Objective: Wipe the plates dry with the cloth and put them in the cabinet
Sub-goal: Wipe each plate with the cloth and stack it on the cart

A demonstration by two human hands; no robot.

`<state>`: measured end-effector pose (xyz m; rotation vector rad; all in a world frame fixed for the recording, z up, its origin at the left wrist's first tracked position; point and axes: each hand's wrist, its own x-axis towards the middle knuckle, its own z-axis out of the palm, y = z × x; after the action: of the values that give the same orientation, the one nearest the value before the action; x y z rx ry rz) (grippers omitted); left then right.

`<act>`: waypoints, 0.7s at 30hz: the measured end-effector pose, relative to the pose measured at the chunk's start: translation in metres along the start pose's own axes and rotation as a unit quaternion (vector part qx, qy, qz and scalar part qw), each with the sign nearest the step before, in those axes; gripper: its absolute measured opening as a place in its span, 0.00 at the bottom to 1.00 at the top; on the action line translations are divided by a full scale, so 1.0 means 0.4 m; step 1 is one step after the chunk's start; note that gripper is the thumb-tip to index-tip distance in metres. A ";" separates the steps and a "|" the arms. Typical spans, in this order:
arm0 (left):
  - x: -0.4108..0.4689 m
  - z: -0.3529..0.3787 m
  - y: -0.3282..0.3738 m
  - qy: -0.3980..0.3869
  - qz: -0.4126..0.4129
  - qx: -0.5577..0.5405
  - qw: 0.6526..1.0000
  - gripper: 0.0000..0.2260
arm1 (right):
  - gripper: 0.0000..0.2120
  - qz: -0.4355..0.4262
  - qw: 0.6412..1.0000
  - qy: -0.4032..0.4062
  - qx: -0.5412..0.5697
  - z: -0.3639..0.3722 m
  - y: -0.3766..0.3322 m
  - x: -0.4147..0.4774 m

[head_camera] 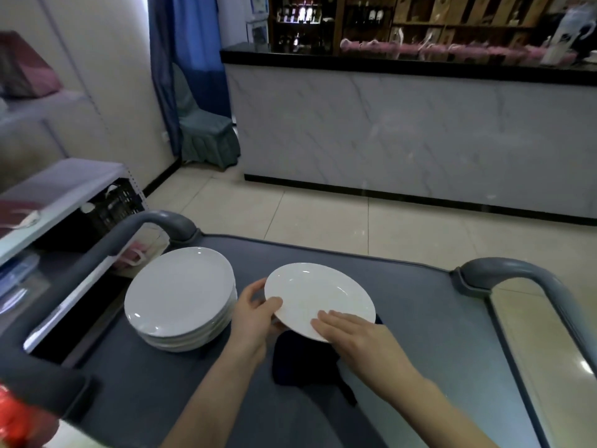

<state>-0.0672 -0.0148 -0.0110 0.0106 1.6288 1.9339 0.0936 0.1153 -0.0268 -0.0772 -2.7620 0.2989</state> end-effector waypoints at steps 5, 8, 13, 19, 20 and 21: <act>-0.006 -0.018 -0.008 0.030 0.017 -0.010 0.999 0.18 | 0.27 0.075 0.989 -0.061 0.112 -0.009 0.042 0.002; -0.011 -0.035 -0.004 0.046 0.028 -0.013 0.998 0.18 | 0.27 0.124 0.979 -0.032 0.158 -0.014 0.075 0.008; -0.037 -0.063 0.000 0.066 0.042 -0.016 0.997 0.19 | 0.26 0.233 0.963 -0.015 0.134 0.007 0.112 0.042; -0.087 -0.116 0.003 0.096 0.058 -0.019 0.993 0.19 | 0.25 0.273 0.914 0.002 0.301 0.040 0.077 0.068; -0.094 -0.126 0.004 0.109 0.059 -0.018 0.992 0.20 | 0.24 0.276 0.905 0.012 0.322 0.041 0.066 0.072; -0.100 -0.139 0.004 0.126 0.059 -0.019 0.990 0.20 | 0.24 0.277 0.897 0.019 0.344 0.043 0.053 0.079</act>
<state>-0.0562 -0.0825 -0.0085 -0.1628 1.7870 2.1264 0.0581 0.1356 -0.0360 -0.6730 -2.3686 1.3743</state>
